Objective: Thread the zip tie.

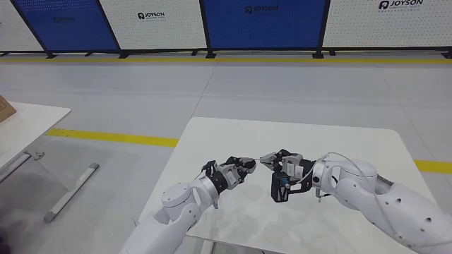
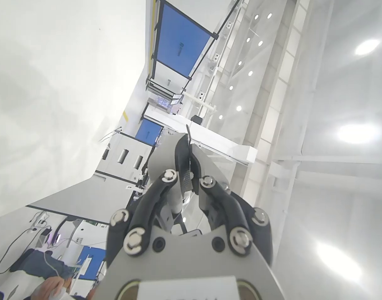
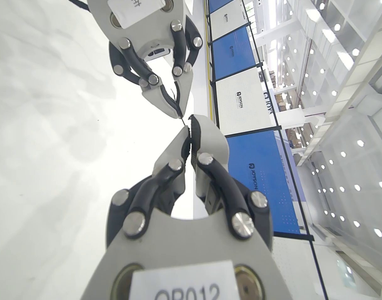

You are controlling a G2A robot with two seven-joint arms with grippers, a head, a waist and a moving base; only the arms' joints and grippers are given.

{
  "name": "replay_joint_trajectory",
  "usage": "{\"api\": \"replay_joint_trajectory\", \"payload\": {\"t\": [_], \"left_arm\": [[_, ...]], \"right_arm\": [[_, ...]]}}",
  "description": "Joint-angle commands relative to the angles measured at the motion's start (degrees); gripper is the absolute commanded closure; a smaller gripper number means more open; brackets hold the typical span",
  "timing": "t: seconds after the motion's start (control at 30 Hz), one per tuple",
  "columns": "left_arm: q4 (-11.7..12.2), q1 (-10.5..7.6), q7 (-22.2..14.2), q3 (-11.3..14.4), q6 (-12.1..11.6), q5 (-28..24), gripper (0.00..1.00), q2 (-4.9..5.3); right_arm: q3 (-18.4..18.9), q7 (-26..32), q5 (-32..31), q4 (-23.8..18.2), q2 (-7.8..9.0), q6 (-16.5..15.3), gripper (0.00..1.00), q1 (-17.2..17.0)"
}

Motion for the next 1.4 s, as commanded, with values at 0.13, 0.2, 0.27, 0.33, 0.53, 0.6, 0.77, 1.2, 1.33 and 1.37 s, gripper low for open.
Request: {"api": "replay_joint_trajectory", "payload": {"t": [0.13, 0.2, 0.27, 0.33, 0.53, 0.6, 0.77, 1.2, 1.33, 1.37], "left_arm": [[0.0, 0.19, -0.1, 0.0, -0.2, 0.4, 1.0, -0.07], [0.0, 0.18, -0.2, 0.1, -0.2, 0.5, 1.0, -0.11], [0.0, 0.14, -0.2, 0.2, -0.2, 0.7, 1.0, -0.15], [-0.1, 0.03, -0.2, 0.5, -0.2, 0.9, 1.0, -0.21], [0.0, -0.26, 0.1, 1.0, -0.4, 1.5, 1.0, -0.37], [0.3, -0.39, 0.3, 1.0, -0.5, 1.6, 1.0, -0.41], [0.8, -0.52, 0.5, 1.1, -0.4, 3.0, 1.0, -0.44], [-1.1, 1.54, 5.9, 3.0, -6.0, 15.9, 1.0, -0.52], [-0.9, 1.68, 5.3, 3.9, -6.1, 18.1, 1.0, -0.59], [-0.8, 1.69, 5.2, 3.9, -6.2, 18.2, 1.0, -0.62]], "right_arm": [[0.0, 0.0, 0.0, 0.0, 0.0, 0.0, 1.0, 0.0], [0.0, 0.0, 0.0, 0.0, 0.0, 0.0, 1.0, 0.0], [0.0, 0.0, 0.0, 0.0, 0.0, 0.0, 1.0, 0.0], [0.0, 0.0, 0.0, 0.0, 0.0, 0.0, 1.0, 0.0], [2.1, 0.5, 0.0, 0.0, -0.04, -1.9, 1.0, -1.8], [3.3, 0.1, 0.1, 0.2, 0.17, -2.4, 0.86, -2.5], [6.5, -1.6, 0.2, 0.3, 1.2, -3.3, 0.61, -4.7], [10.3, -2.9, 13.0, 0.5, 4.45, -3.9, 0.0, -9.3], [5.5, 1.4, 28.0, -0.7, 5.38, -3.9, 0.0, -6.9], [4.4, 1.8, 30.4, -0.7, 5.6, -3.9, 0.0, -5.9]]}}
